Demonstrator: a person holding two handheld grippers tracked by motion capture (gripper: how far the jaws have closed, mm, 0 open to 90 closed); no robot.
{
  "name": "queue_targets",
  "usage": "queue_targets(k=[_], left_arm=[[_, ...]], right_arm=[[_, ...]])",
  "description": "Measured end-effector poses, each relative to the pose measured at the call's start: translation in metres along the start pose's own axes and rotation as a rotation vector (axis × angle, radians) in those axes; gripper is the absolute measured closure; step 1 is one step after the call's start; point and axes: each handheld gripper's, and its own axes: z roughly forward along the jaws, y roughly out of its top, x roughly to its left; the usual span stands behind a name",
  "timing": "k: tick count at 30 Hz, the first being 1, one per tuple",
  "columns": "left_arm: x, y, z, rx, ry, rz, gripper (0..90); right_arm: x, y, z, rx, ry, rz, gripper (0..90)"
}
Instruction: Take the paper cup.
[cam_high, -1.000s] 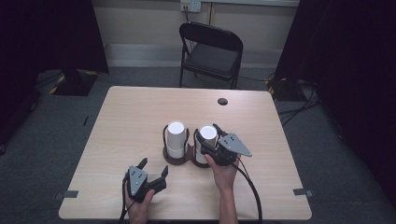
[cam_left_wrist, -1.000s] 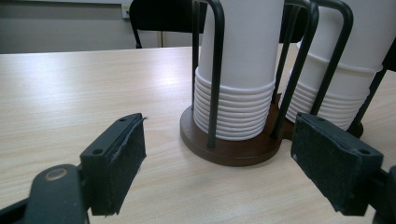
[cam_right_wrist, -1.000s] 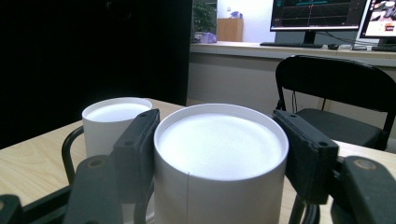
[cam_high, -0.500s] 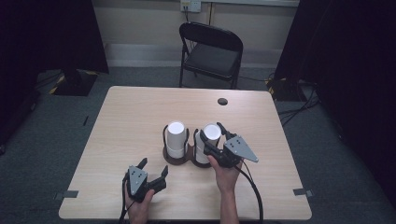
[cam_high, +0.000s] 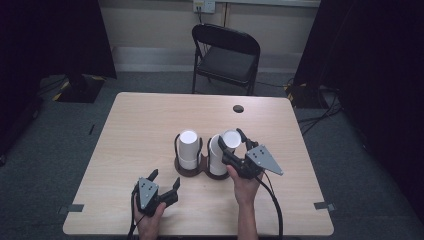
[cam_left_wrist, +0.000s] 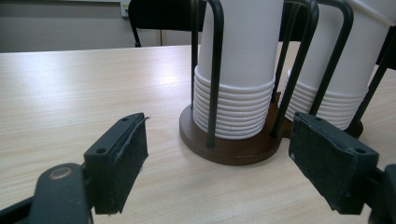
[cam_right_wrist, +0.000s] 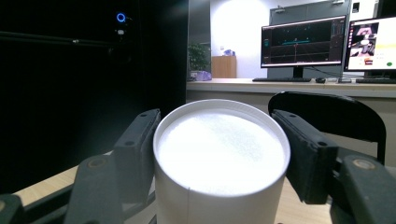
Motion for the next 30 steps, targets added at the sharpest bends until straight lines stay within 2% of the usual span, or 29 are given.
queue_targets(k=[1,3,6,10,14,18,22,26,30], left_arm=[[0.000,0.000,0.000,-0.002,-0.003,0.001,19.4],[-0.001,0.000,0.000,-0.010,0.022,-0.011,19.3],[-0.001,-0.001,-0.002,-0.018,-0.014,0.012,19.3],[-0.002,-0.001,-0.001,-0.010,-0.024,0.035,19.3],[-0.002,-0.001,-0.001,-0.012,-0.026,0.022,16.3],[0.000,0.000,0.000,0.001,-0.045,0.023,18.3],[0.001,0.000,0.000,-0.002,-0.046,0.004,18.7],[0.006,-0.001,-0.002,-0.028,-0.052,-0.045,21.3],[0.006,-0.002,-0.003,-0.041,-0.068,-0.050,26.4]], right_arm=[[0.000,0.001,-0.001,-0.003,0.002,0.001,35.0],[0.000,0.004,-0.003,-0.020,0.011,0.014,35.0],[0.000,0.007,-0.006,-0.027,0.018,0.025,35.0],[0.000,0.008,-0.007,-0.025,0.017,0.046,35.0],[-0.001,0.009,-0.010,-0.033,0.029,0.078,35.0],[-0.001,0.013,-0.014,-0.034,0.035,0.112,35.1],[-0.002,0.015,-0.019,-0.021,0.040,0.142,35.1],[-0.002,0.018,-0.024,-0.032,0.037,0.165,35.2],[-0.002,0.020,-0.029,-0.045,0.053,0.189,35.2]])
